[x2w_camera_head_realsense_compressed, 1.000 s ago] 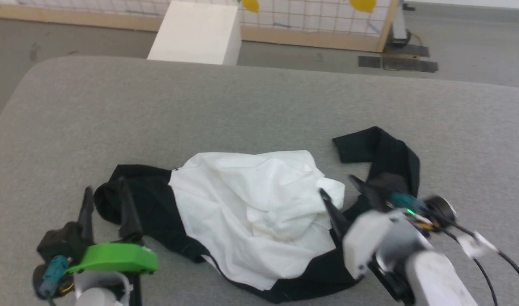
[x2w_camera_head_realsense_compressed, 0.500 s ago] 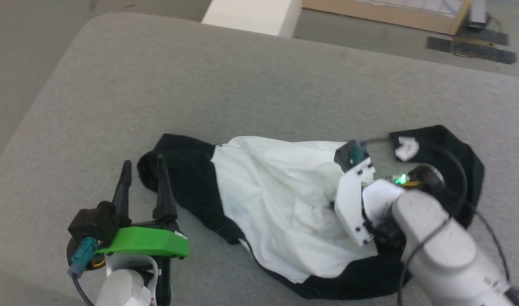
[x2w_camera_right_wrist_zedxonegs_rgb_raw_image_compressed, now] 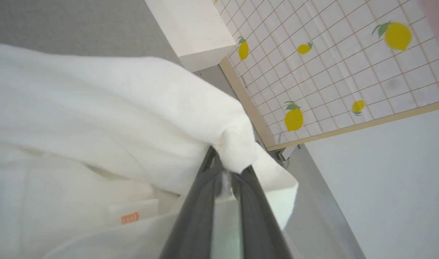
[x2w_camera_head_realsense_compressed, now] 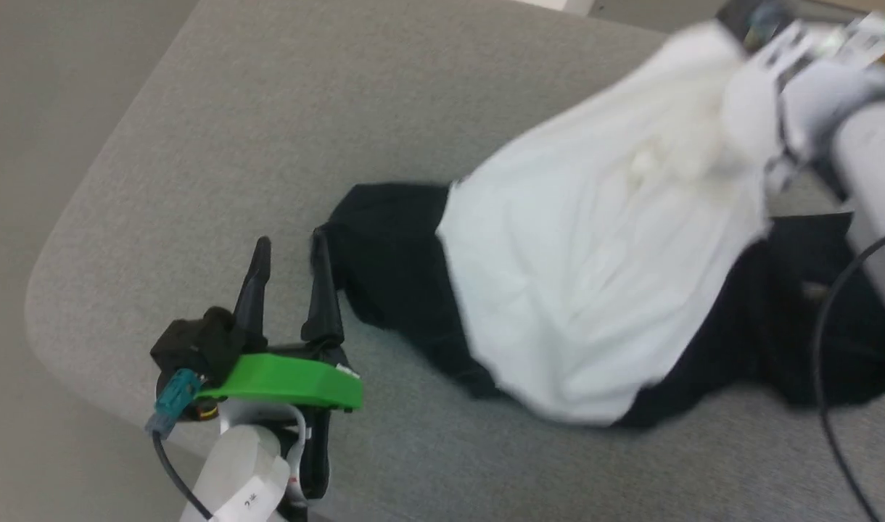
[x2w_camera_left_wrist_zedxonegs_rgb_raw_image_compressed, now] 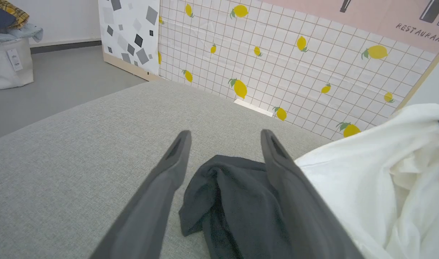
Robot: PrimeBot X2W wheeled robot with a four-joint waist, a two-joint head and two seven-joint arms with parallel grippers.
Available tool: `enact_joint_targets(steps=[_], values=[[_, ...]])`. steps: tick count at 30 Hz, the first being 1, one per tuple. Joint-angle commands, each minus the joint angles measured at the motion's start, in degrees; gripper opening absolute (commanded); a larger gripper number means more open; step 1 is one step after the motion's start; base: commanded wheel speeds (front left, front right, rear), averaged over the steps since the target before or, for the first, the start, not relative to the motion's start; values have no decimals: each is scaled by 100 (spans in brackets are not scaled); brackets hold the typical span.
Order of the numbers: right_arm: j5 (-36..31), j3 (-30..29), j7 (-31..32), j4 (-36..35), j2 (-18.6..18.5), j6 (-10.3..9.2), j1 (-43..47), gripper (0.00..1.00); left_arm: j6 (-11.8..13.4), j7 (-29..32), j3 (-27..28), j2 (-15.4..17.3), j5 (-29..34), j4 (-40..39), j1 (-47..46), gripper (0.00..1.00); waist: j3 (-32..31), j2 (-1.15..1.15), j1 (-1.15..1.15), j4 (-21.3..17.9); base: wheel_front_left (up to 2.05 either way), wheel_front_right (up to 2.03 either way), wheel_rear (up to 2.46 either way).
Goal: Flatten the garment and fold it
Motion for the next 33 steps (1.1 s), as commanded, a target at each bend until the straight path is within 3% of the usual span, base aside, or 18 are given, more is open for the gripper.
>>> enact_joint_targets(steps=[1,6,7,8,9,19,25,33], values=[[-248,-107,-199,120,-42,-10,-223,0,34,-20,-40,-14,-87,-34,-118,100,257,66,-1,247,0,0,0],[-839,-662,-841,614,184,-10,-596,0,101,-20,-86,-14,-182,-78,-197,100,396,66,-1,318,0,0,0],[-878,-795,-939,739,289,-10,-582,25,107,-20,-82,-14,-183,-76,-193,100,403,66,-1,303,0,0,0],[-884,-862,-1008,837,373,-10,-549,67,113,-20,-67,-14,-178,-76,-186,100,397,66,-1,275,0,0,0],[-862,-985,-1092,939,486,-10,-501,100,116,-20,-45,-14,-166,-64,-165,100,378,66,-1,227,0,0,0],[-21,-2098,-1912,1019,1092,-10,897,100,-7,-20,268,-15,207,166,165,100,-405,66,-1,-436,0,0,0],[93,-3236,-2063,180,1307,-10,2272,100,-132,-20,520,-15,501,218,478,100,-844,66,-1,-871,0,0,0],[-285,-4744,-1920,-998,2075,-10,3563,100,-256,-20,522,-15,591,213,536,100,-889,66,-1,-1039,0,0,0]])
